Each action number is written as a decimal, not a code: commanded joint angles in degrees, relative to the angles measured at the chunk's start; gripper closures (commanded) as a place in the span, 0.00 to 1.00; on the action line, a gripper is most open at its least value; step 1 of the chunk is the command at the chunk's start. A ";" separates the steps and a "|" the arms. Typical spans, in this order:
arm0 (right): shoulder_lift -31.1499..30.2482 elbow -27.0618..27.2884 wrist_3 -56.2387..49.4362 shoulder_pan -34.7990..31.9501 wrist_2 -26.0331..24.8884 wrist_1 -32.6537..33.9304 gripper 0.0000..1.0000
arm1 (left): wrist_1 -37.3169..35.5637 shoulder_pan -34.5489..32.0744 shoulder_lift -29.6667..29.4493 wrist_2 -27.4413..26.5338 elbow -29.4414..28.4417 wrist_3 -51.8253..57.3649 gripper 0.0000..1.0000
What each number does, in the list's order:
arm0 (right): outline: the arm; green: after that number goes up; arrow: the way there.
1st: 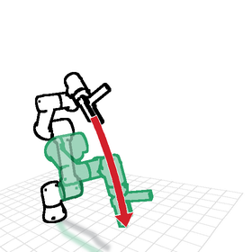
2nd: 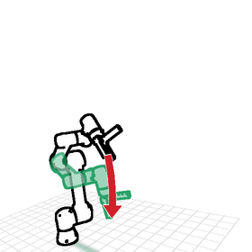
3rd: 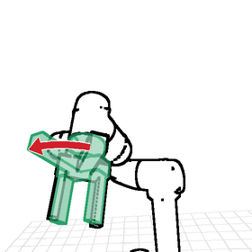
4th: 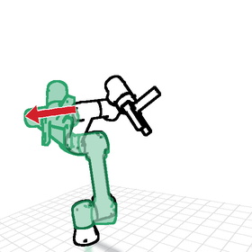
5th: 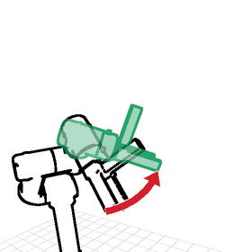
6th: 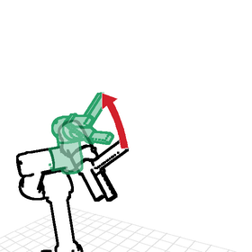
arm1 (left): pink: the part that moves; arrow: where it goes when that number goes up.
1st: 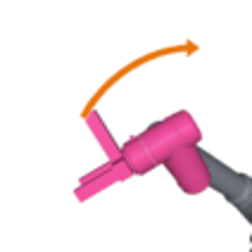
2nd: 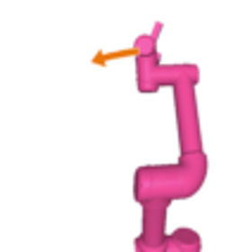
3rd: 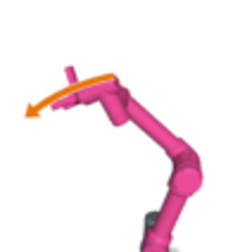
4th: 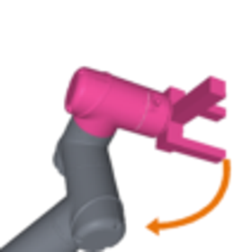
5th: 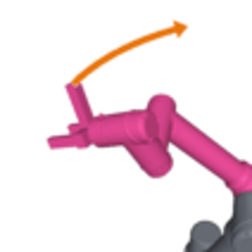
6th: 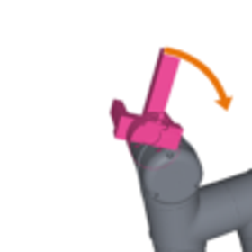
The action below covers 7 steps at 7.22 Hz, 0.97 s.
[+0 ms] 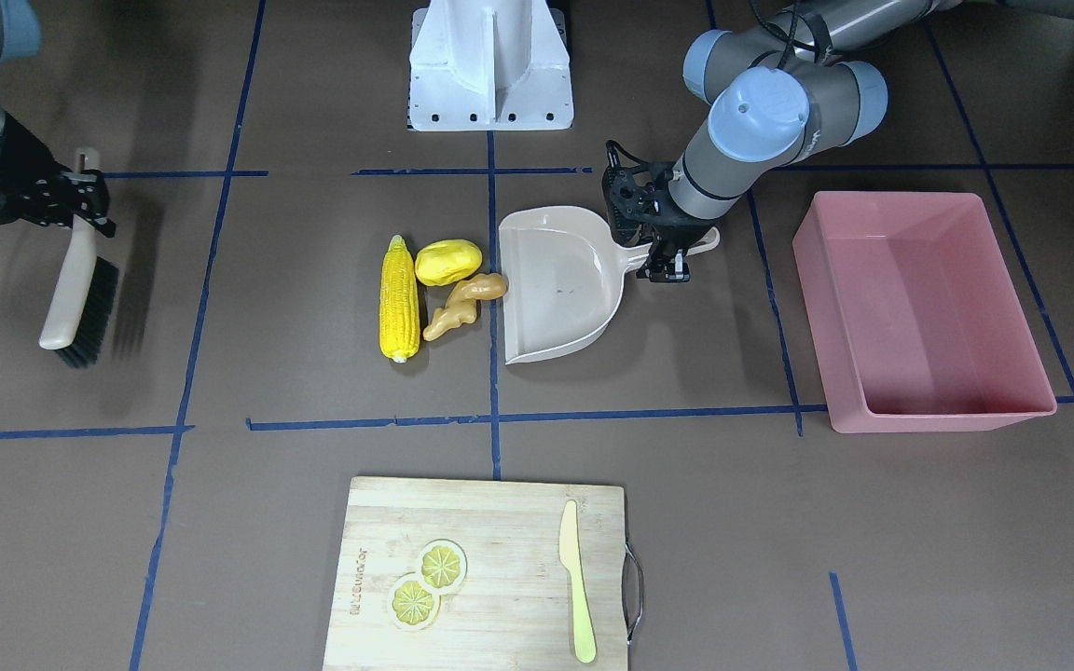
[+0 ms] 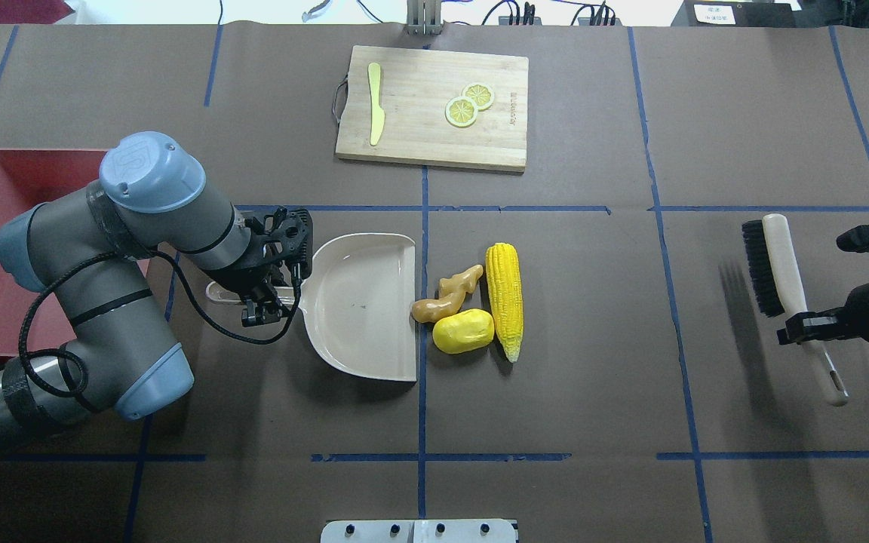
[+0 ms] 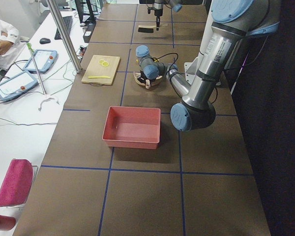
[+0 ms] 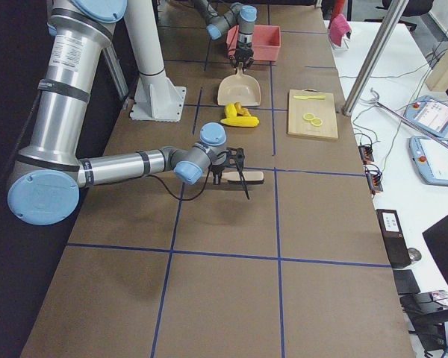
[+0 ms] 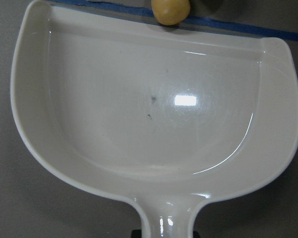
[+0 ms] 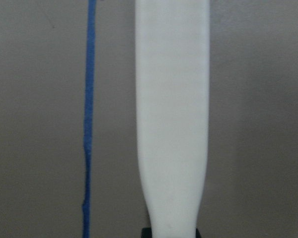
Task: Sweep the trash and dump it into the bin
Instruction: 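Move the brush in the right gripper behind the corn, ginger and potato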
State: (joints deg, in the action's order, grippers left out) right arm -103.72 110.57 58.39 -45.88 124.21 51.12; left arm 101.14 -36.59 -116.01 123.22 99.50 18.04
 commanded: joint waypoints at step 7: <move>17.13 -0.88 19.38 19.41 -9.42 0.91 1.00 | 0.20 -0.06 0.00 0.09 0.17 -0.02 1.00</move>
State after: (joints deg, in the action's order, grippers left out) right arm -89.16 110.36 76.24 -29.49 116.32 51.74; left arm 101.34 -36.65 -116.02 123.31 99.61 18.02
